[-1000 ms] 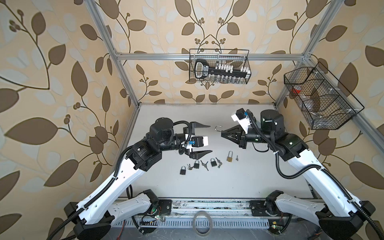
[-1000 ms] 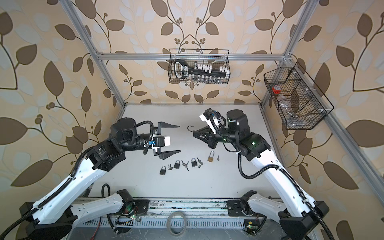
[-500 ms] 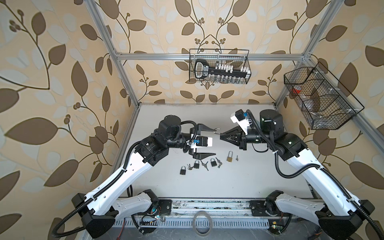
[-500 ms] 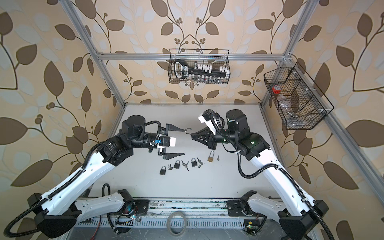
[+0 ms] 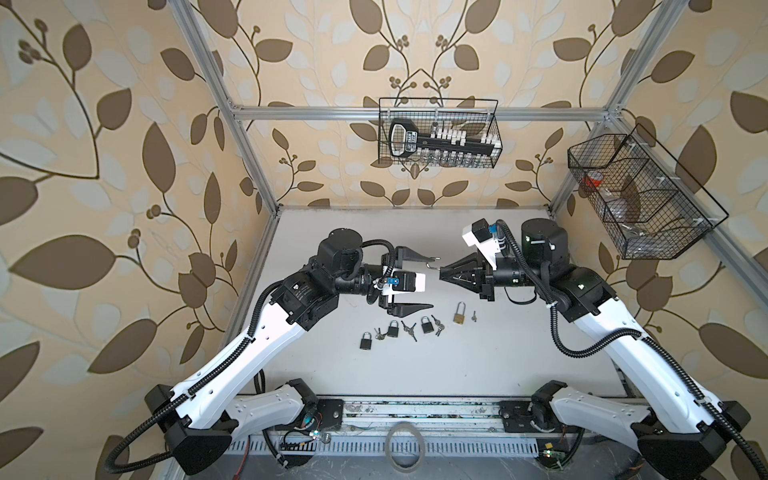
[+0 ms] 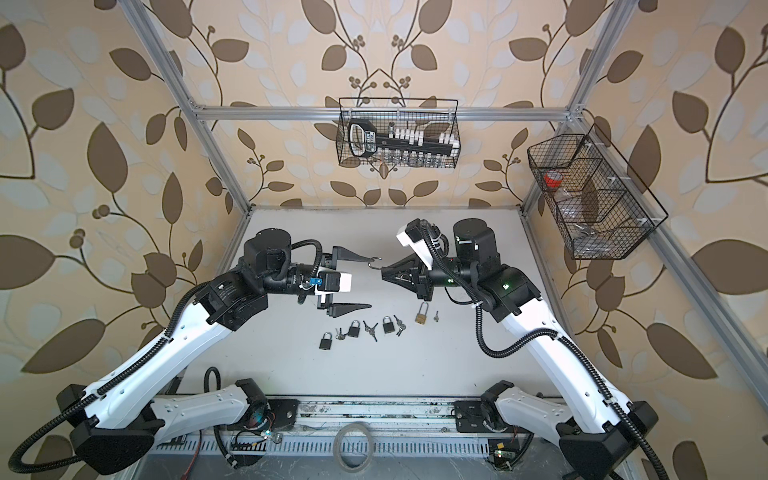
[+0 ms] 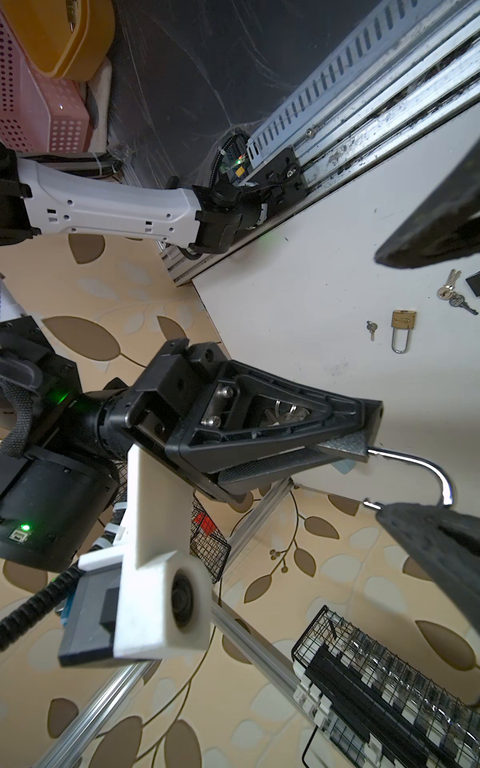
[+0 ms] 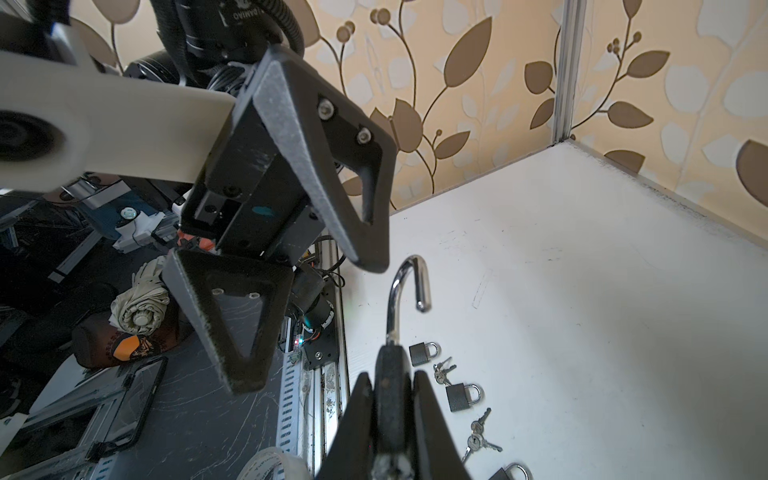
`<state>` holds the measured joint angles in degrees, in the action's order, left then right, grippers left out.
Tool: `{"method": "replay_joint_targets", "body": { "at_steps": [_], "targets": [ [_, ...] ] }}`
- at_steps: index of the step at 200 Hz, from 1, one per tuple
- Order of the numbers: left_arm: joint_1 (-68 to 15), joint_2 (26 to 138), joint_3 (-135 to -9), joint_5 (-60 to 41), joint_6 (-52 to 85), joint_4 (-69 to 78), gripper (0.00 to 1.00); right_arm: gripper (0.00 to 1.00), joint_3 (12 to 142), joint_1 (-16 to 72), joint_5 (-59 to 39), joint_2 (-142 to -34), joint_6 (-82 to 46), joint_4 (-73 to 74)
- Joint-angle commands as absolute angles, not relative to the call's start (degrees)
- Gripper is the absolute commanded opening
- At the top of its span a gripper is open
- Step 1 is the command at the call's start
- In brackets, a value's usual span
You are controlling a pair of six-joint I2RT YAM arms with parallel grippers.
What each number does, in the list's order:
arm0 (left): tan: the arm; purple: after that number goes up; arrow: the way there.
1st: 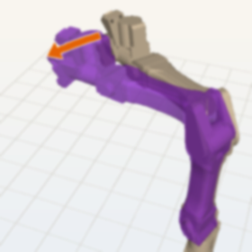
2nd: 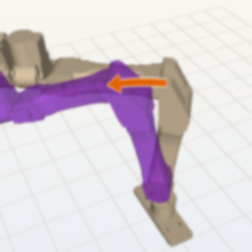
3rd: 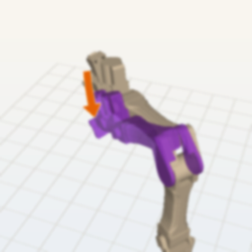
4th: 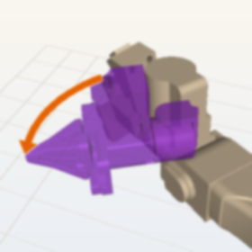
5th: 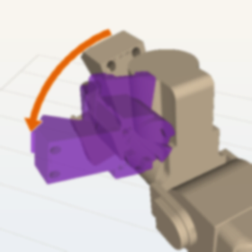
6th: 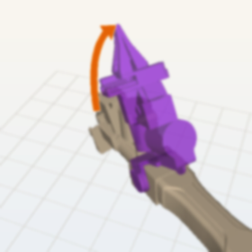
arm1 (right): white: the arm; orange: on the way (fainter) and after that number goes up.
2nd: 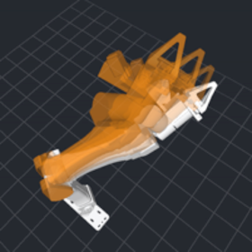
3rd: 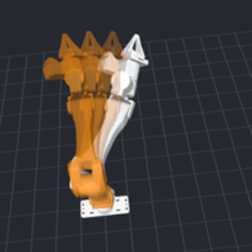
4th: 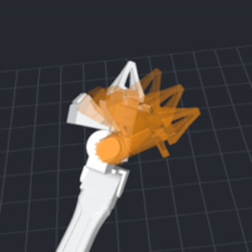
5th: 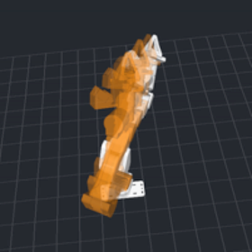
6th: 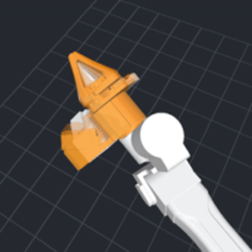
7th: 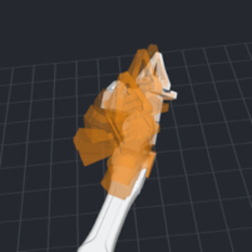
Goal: Lock with the key
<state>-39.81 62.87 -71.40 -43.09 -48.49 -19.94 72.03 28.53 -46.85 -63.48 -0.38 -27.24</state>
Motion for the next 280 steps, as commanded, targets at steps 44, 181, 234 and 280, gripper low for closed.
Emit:
{"method": "replay_joint_targets", "body": {
  "at_steps": [44, 181, 234, 280],
  "targets": [
    [-40.2, 64.2, -73.9, -43.2, -51.0, -19.0, 0.81, 0.0, 70.4, 28.9, -51.4, -60.0, 0.4, -21.9],
    [-40.2, 62.8, -71.9, -45.3, -38.3, -11.7, 0.59, 0.0, 66.4, 28.9, -45.7, -56.6, 0.9, -15.5],
    [-40.1, 57.4, -67.0, -37.2, -29.4, -10.5, 0.66, 0.0, 62.2, 28.9, -45.0, -51.6, 2.4, -9.6],
    [-40.2, 56.2, -69.7, -33.7, -15.3, -12.8, 0.65, 0.0, 60.7, 28.9, -42.8, -51.6, 7.6, -5.9]
  ]
}}
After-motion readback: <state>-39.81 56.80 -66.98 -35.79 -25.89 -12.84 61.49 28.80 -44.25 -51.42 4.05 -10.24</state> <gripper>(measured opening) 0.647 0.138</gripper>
